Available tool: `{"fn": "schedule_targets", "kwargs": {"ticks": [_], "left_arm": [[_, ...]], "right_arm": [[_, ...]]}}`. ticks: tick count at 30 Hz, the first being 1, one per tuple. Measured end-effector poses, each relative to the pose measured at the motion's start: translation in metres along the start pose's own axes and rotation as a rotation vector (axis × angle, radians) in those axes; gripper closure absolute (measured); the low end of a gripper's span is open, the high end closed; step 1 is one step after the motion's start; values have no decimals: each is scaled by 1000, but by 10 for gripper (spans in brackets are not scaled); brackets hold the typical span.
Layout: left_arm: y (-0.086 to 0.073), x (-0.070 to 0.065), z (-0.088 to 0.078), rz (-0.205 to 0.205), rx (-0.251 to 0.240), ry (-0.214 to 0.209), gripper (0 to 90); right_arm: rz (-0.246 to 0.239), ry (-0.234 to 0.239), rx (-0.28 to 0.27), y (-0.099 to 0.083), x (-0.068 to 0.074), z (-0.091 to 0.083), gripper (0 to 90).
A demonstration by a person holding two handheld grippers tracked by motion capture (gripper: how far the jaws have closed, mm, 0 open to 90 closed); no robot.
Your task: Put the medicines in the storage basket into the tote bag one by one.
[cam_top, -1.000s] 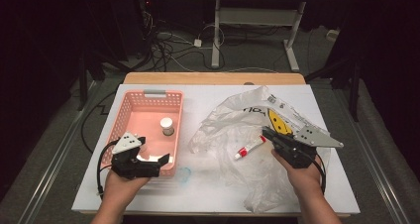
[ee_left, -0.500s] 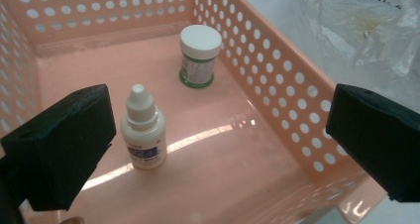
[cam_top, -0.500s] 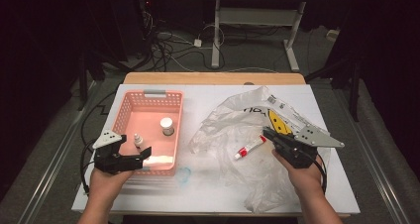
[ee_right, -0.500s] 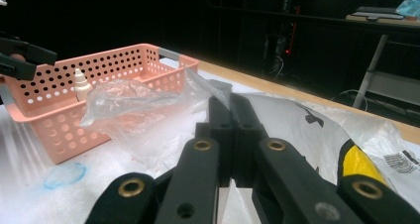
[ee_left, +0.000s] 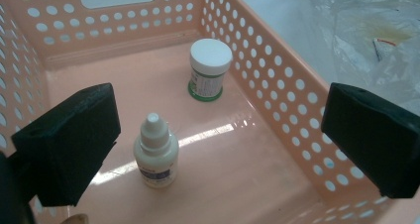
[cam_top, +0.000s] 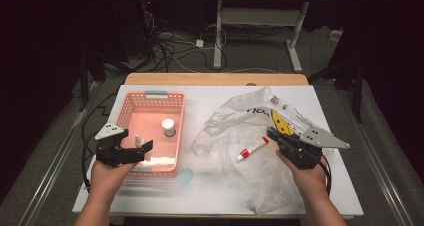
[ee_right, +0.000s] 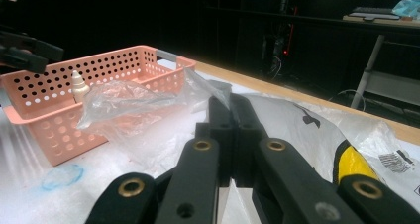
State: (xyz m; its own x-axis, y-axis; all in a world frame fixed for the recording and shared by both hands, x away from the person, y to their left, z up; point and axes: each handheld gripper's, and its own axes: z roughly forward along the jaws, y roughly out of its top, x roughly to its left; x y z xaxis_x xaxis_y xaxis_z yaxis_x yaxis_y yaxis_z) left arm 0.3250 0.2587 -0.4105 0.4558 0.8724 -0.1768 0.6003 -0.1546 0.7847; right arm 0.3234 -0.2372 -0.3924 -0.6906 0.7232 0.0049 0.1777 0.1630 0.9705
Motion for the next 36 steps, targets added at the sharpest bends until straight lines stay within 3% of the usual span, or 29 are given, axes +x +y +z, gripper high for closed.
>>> {"fn": "schedule_targets", "kwargs": {"ticks": [3, 12, 16, 20, 25, 36], "left_arm": [[8, 8, 5, -6, 36, 10, 17], [20, 33, 20, -104, 195, 14, 137], [23, 35, 27, -113, 273, 28, 169], [25, 36, 30, -94, 347, 39, 206], [24, 38, 34, -92, 398, 37, 261], [27, 35, 42, -71, 425, 20, 306]], "right_arm": [[-5, -2, -1, 1, 0, -1, 900], [4, -1, -2, 1, -1, 0, 900], [1, 0, -7, 2, -1, -1, 900], [3, 0, -15, 3, -2, -4, 900], [3, -2, -16, 4, -2, -4, 900], [-2, -2, -11, 3, -1, -2, 900]]}}
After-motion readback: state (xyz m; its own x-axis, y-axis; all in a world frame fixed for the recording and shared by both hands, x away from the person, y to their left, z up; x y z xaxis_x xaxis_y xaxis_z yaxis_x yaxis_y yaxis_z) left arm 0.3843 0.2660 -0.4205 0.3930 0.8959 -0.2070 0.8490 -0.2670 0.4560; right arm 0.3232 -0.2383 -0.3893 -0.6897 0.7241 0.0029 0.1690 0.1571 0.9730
